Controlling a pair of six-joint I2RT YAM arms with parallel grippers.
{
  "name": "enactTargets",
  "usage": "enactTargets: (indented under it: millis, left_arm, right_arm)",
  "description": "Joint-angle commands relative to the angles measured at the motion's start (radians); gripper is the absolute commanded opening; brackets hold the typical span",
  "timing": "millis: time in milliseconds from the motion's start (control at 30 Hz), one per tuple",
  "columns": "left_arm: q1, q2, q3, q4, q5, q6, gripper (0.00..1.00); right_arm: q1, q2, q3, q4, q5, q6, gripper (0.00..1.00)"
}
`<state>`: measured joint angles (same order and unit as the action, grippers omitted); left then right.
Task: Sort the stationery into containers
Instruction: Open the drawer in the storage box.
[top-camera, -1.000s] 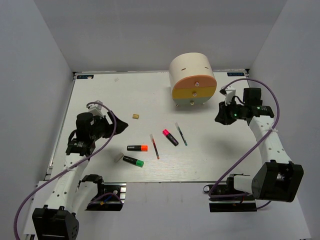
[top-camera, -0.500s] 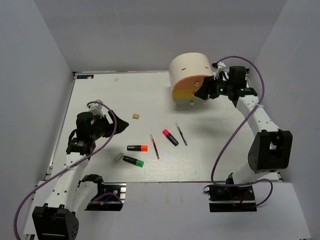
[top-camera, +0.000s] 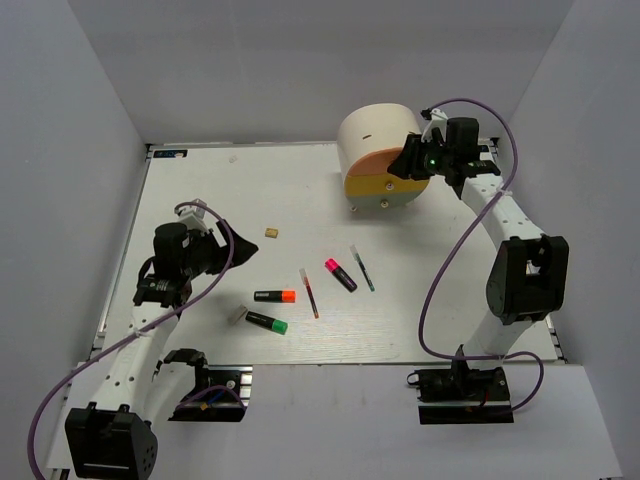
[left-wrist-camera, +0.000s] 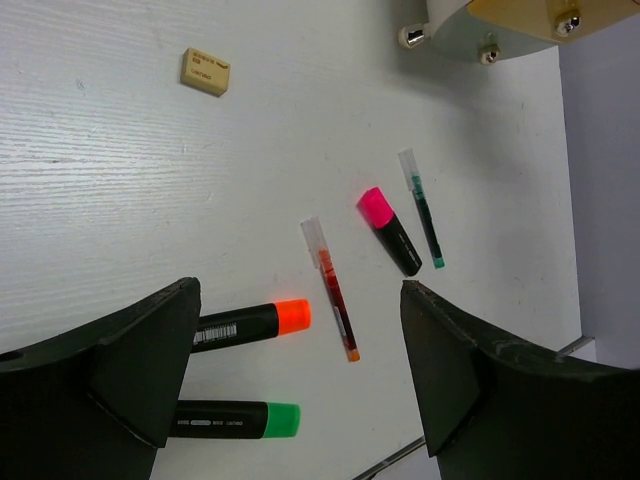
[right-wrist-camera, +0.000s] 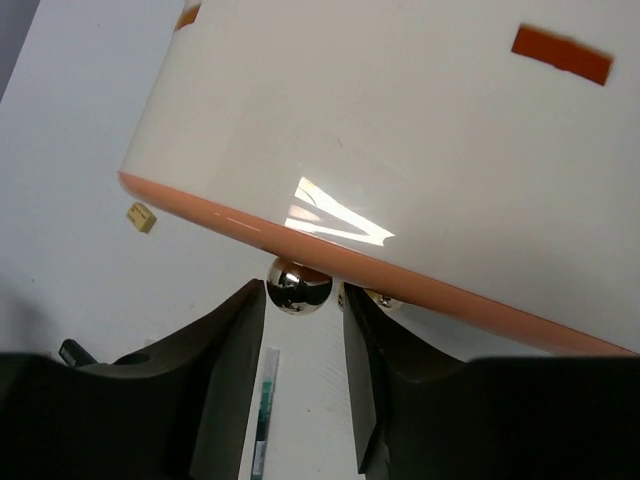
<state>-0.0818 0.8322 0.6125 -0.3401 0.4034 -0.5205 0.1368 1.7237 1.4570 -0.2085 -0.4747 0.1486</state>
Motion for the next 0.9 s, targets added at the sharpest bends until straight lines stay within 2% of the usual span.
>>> enactTargets:
  millis: [0, 133, 300, 400, 467, 667, 833, 867]
  left_arm:
    - [0.002, 0.011, 0.026, 0.026, 0.003, -0.003, 0.91]
    - [0.002, 0.024, 0.035, 0.035, 0.003, -0.012, 0.91]
    - [0.002, 0.024, 0.035, 0.044, 0.003, -0.012, 0.91]
    - [0.002, 0.024, 0.035, 0.044, 0.003, -0.012, 0.91]
    - [0.002, 0.024, 0.035, 0.044, 0.003, -0.012, 0.91]
    - [-0.009, 0.033, 0.035, 0.082, 0.025, -0.012, 0.91]
    - [-0.009, 0.068, 0.035, 0.151, 0.104, -0.03, 0.91]
    - [-0.009, 0.068, 0.026, 0.162, 0.104, -0.039, 0.91]
  right_arm:
    - [0.015, 0.004, 0.051, 0.064, 0.03, 0.061, 0.42]
    - [0.03, -0.01, 0.033, 0.075, 0.08, 0.126, 0.35]
    - [0.047, -0.022, 0.026, 0.083, 0.154, 0.21, 0.34]
    - [0.057, -0.026, 0.013, 0.083, 0.226, 0.233, 0.28]
    - [0.06, -0.03, 0.009, 0.081, 0.24, 0.247, 0.2]
    - [0.058, -0.081, -0.037, 0.055, 0.209, 0.24, 0.01]
    - [0.064, -0.173, -0.134, 0.012, 0.131, 0.192, 0.0]
    - [0.064, -0.231, -0.177, 0.024, 0.119, 0.183, 0.0]
